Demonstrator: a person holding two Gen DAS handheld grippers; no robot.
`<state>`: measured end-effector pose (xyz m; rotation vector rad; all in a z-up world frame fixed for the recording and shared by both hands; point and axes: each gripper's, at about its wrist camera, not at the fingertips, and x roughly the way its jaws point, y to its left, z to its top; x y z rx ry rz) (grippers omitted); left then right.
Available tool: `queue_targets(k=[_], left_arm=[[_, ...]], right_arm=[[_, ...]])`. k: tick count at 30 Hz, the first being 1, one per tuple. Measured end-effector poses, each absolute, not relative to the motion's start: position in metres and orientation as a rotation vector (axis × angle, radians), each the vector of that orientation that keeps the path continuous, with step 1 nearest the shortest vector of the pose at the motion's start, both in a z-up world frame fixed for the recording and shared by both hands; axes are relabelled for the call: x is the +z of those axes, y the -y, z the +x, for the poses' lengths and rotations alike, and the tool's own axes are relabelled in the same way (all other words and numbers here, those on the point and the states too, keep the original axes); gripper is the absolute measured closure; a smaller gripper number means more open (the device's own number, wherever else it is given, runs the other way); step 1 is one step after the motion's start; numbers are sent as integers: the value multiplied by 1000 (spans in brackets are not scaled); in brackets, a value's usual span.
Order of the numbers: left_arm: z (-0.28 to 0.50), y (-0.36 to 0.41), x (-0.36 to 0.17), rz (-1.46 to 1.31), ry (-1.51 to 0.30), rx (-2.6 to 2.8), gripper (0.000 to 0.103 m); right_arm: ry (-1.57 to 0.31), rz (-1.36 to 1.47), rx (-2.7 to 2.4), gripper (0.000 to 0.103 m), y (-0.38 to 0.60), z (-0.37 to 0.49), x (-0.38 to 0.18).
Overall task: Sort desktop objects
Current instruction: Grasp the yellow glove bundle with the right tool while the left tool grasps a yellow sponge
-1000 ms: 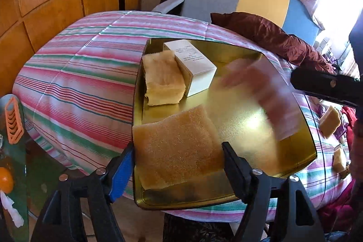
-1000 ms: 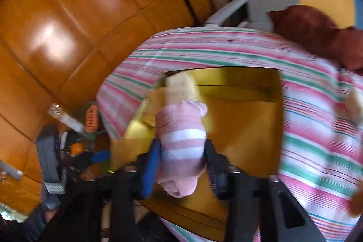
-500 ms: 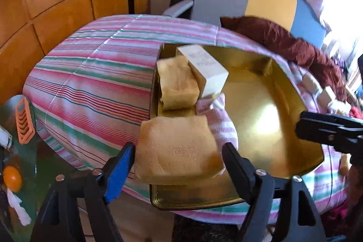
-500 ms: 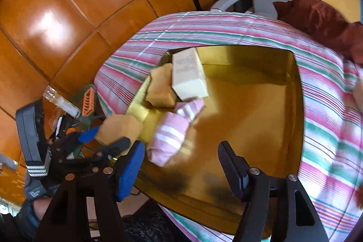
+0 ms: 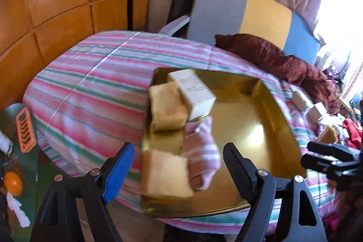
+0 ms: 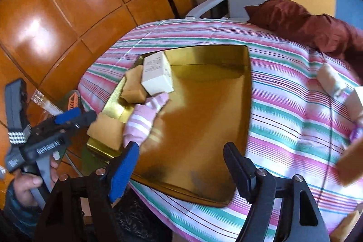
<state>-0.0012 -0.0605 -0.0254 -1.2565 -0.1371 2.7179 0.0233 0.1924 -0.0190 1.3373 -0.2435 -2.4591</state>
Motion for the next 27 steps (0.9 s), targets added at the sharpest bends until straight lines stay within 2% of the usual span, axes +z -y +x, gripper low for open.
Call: queue_targets(k=[10,16,19,23,27], left_arm=[[-9,15,-26,-1252,214,2519,24],[-11,-12,-28,-1269,174,2426,24],[-9,-26,-26,-1254,147,2379,24],[-6,-51,-23,-1233,86,2309,23],[-1,-82,-21,-1208,29,2230,23]], right_arm=[[321,1444,-2569,21,-260,49,-27],[327,1558,-2640,20,-309,72,-29],[271,1634,-2661,20,-335,86,-22],[96,1743,-2680,17,-366,108,-6],[-45,1901,-2611,8,-403,128,0]])
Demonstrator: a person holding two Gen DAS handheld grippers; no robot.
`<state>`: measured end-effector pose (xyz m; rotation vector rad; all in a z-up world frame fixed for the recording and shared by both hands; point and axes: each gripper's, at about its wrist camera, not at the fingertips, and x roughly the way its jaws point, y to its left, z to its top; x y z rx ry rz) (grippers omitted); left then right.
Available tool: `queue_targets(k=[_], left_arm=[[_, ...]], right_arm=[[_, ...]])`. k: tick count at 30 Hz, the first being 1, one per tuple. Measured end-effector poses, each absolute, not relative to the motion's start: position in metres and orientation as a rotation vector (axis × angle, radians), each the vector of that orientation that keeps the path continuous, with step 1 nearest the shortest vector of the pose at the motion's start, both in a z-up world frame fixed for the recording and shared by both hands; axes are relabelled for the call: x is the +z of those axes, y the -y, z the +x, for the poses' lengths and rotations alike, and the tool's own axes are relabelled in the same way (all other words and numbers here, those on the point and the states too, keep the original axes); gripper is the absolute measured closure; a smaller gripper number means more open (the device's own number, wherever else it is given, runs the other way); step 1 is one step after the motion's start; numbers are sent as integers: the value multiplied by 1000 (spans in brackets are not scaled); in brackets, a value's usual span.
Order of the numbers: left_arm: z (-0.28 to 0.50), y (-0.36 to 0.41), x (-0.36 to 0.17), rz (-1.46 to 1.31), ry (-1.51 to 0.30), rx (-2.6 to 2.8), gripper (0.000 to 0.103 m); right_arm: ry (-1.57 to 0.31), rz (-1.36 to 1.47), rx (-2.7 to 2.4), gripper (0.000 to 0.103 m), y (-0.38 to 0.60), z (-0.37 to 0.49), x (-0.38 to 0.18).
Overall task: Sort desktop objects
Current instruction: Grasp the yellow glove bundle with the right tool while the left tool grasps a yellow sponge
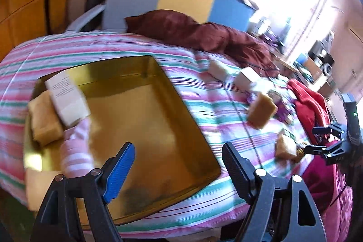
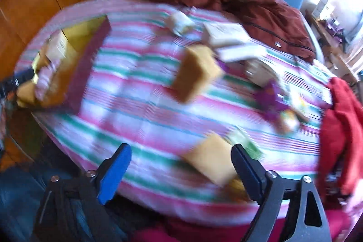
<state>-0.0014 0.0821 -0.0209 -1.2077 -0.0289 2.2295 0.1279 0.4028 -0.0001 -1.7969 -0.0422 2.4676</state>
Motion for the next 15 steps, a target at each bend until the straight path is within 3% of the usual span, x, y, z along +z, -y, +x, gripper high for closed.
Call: queue_targets(k=[11,15], left_arm=[[23,-182,-20,-1154,-198,1964,23],[33,-214,-26,-1144,-268,1862,22]], right_arm=[[93,-2176,2091,8,-472,130,-62],[84,-2222,2047,25,-479,126,-74]])
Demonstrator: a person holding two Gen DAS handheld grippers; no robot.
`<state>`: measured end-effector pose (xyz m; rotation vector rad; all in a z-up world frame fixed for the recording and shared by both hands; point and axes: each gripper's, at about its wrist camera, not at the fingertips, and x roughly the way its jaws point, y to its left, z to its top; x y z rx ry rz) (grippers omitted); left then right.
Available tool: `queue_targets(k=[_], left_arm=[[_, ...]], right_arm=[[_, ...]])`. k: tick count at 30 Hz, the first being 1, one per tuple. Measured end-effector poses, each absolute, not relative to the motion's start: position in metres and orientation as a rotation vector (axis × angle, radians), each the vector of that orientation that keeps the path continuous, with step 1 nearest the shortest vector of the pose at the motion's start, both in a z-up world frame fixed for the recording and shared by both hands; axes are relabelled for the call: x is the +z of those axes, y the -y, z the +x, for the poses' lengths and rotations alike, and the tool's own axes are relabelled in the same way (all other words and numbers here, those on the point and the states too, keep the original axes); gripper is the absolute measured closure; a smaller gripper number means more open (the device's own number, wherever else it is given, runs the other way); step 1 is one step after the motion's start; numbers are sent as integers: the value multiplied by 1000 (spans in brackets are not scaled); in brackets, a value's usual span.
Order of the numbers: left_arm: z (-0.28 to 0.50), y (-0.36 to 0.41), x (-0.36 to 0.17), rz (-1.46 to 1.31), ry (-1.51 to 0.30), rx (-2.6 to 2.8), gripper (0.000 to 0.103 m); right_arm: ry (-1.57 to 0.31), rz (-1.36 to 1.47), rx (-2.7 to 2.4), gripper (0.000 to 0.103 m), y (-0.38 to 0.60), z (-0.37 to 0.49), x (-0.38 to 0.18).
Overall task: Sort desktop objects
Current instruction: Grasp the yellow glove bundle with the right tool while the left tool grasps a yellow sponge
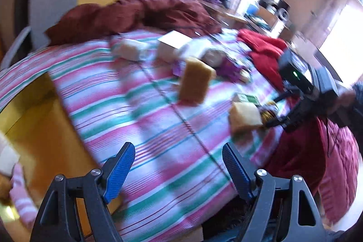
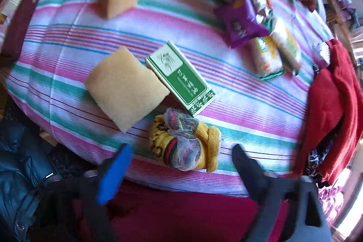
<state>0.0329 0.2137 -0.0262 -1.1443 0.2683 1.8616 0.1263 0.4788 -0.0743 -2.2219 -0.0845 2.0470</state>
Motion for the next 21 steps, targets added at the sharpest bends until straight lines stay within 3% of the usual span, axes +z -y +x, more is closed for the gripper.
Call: queue_targets(k=[1,3,8,13,21], left_arm=[[36,-223,-28,-1142,-282,1832,22],[43,-241,-33,-1138,-310,1772,22],[62,-288,-47,-1147,-383,1652,22],[79,-325,-60,-1153,-424,1565,21],[92,-365,-76,-1161,-427,1554,13]], right_arm=[[80,-2223,2045,27,-480,126,-75],[82,-2241,2020,43,-483,127,-80],[65,-2243,2030,52,-488,129,-82],[149,-2209,2010,57,-486,133,-80],[55,-2130,2043,59,-502,144,-71]])
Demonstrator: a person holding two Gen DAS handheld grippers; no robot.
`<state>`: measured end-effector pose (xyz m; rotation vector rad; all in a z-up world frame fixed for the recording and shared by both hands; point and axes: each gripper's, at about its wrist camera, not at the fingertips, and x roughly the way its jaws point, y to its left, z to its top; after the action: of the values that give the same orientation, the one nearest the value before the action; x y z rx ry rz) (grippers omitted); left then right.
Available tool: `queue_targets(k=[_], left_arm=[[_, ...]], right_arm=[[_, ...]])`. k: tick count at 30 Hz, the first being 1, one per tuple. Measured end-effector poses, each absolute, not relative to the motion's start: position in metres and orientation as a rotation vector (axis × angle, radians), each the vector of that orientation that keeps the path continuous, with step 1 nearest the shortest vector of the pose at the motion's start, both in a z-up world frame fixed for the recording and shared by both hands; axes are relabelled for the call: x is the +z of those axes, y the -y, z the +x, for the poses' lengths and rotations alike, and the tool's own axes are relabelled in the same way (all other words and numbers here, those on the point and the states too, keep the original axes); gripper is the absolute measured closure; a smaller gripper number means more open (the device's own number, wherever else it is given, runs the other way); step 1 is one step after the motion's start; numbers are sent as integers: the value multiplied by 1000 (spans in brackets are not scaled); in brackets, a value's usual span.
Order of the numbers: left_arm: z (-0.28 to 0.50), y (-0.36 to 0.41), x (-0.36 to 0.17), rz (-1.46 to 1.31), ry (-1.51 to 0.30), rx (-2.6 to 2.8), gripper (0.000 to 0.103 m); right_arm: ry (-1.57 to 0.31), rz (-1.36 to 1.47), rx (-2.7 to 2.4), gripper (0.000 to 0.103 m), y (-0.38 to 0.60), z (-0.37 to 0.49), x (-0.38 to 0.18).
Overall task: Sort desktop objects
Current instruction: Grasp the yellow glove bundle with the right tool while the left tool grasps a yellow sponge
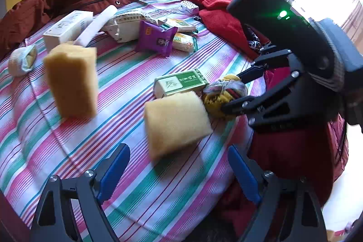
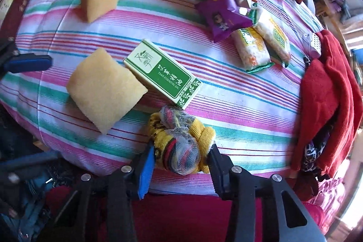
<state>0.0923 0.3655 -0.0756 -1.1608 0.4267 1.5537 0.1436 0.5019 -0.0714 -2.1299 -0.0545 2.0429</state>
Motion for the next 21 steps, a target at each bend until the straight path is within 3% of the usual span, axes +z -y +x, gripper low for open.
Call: queue_targets(k=[6,11,14,18,21], left_arm=[[95,-379,-82,-1150,-476,1592,8],[87,-386,-100,-1201,-495,1629,9],[82,-381,-101,-1203,-451,1630,16],[84,-375,-98,-1171,-428,1595,38],[86,-365,-94,-1152,-419,1597,42]], right_arm=[[-3,-2095,2080,59,-512,148,-67],[-16,-2077,2090,59,-517,152,-64],[-22,-2066,2095,59,-502,145,-68],[-14,-2053,2114,59,-494,144,-68],[32,-2050,2149,63,-487,141,-65]])
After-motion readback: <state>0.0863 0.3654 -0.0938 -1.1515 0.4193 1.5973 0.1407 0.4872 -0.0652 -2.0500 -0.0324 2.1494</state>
